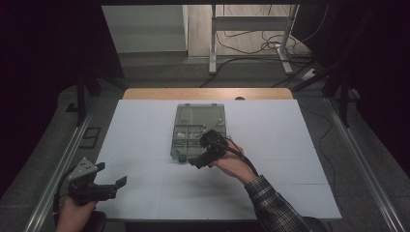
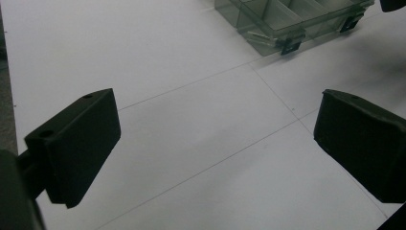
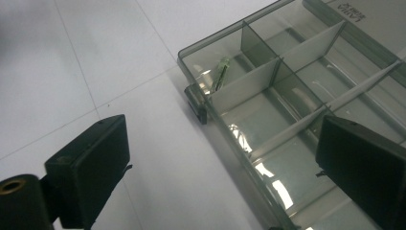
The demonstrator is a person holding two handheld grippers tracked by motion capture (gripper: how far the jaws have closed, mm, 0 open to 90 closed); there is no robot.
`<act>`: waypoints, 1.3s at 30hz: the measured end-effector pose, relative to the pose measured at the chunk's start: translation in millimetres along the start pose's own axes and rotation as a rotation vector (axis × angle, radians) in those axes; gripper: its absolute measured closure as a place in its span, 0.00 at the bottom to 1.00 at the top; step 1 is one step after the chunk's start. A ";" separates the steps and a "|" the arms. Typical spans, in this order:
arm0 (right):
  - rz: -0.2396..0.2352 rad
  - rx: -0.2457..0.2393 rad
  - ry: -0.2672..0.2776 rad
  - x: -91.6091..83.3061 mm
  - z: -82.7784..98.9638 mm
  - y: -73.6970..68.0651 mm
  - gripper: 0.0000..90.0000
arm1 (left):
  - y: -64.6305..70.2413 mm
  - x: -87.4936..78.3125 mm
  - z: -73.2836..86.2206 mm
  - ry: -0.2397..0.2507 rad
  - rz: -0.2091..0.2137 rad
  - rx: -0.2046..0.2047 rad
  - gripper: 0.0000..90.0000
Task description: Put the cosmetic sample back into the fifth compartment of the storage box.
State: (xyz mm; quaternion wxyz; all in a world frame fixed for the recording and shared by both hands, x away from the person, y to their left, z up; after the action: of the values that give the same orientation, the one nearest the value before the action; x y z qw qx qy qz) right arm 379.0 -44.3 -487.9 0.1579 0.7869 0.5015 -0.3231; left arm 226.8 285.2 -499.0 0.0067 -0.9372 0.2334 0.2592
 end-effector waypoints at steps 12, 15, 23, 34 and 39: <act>0.027 0.008 0.004 -10.2 9.8 3.5 0.00 | -0.1 0.1 0.0 0.000 0.002 -0.001 0.03; 0.030 0.010 0.010 -13.4 11.4 4.3 0.00 | -0.1 0.1 -0.1 0.000 0.002 -0.001 0.03; 0.028 0.019 0.025 -22.8 12.5 3.0 0.00 | -0.1 0.0 -0.1 0.000 0.003 -0.001 0.03; 0.033 0.006 0.039 -36.4 18.6 1.4 0.00 | -0.6 0.0 -0.1 0.003 0.004 -0.007 0.03; 0.039 0.018 0.040 -40.7 24.2 1.9 0.00 | -0.6 0.0 -0.1 0.003 0.004 -0.007 0.03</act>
State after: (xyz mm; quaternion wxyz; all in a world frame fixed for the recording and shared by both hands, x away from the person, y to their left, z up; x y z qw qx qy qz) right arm 360.5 -87.0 -478.9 0.1472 0.8040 0.4864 -0.3087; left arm 227.1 285.7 -498.9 0.0024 -0.9371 0.2345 0.2587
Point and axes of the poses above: each handheld gripper's, and its own axes: x roughly forward along the jaws, z roughly out of its underside, y roughly to its right, the point moved 3 cm from there along x, roughly forward along the jaws, and after that the axes turned 8 degrees about y, right-handed, at the moved point
